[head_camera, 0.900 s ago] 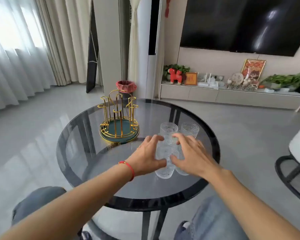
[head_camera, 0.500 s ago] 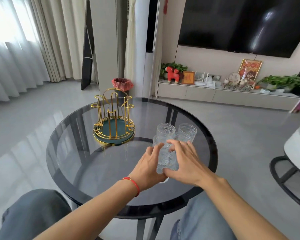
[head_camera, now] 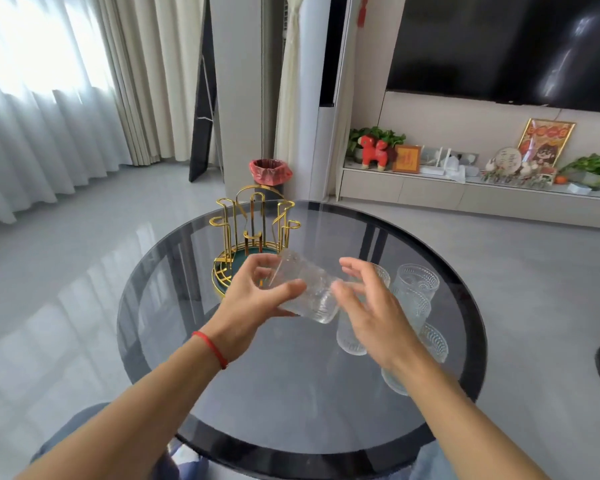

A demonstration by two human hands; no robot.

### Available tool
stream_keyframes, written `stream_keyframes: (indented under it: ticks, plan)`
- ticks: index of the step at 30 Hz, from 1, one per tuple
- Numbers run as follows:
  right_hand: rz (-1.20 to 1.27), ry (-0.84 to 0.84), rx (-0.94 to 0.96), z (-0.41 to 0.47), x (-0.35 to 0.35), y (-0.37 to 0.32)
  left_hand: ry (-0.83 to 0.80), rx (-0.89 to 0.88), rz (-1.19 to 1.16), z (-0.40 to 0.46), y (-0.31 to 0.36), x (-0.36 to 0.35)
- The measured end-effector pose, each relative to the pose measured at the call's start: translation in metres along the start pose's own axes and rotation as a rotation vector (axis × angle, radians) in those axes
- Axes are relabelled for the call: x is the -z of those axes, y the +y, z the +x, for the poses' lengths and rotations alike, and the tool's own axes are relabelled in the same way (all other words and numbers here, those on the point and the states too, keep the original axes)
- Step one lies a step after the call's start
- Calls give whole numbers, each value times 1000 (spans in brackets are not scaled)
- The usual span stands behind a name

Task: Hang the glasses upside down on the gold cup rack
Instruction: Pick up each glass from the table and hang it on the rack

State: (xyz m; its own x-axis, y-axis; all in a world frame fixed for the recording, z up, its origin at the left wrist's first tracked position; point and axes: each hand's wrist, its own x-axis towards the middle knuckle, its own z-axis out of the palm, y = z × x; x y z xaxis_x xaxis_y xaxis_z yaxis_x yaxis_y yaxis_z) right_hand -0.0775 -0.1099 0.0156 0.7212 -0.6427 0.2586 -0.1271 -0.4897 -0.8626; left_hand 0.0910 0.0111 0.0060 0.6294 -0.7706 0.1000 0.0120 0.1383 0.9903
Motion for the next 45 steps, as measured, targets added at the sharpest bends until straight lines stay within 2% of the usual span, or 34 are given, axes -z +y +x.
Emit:
stream_keyframes:
  ticks: [2,6,7,10,14,17,20,23,26,29,32,38,45]
  plan:
    - [129,-79,-152,11,-17,-3,-22,66,-196,6,-5,11]
    - [355,-93,-282,33,-36,-7,-61,76,-232,14,-22,24]
    - [362,-76,-282,38,-36,-6,-81,63,-160,18,-25,31]
    - [180,44,-224,57,-22,-6,-74,-25,300,30,-34,56]
    - [65,283,-168,99,14,-14,212,-104,867,46,-68,87]
    - [73,379,-133,149,25,-23,231,-60,966,61,-90,93]
    - [156,382,-108,206,13,-38,200,-19,1049,74,-107,94]
    - [88,290,-46,258,-8,-52,211,22,1109,84,-118,89]
    - [-99,137,11,294,-32,-58,248,14,1109,90,-119,89]
    - [-151,-23,13,317,-53,-56,217,37,1176,91,-123,88]
    - [-136,-185,-40,329,-64,-51,209,64,1188,91,-124,88]
    - [-277,-465,-70,337,-77,-35,195,94,1211,91,-123,88]
    - [-404,-681,-28,341,-84,-31,179,125,1228,92,-121,87]
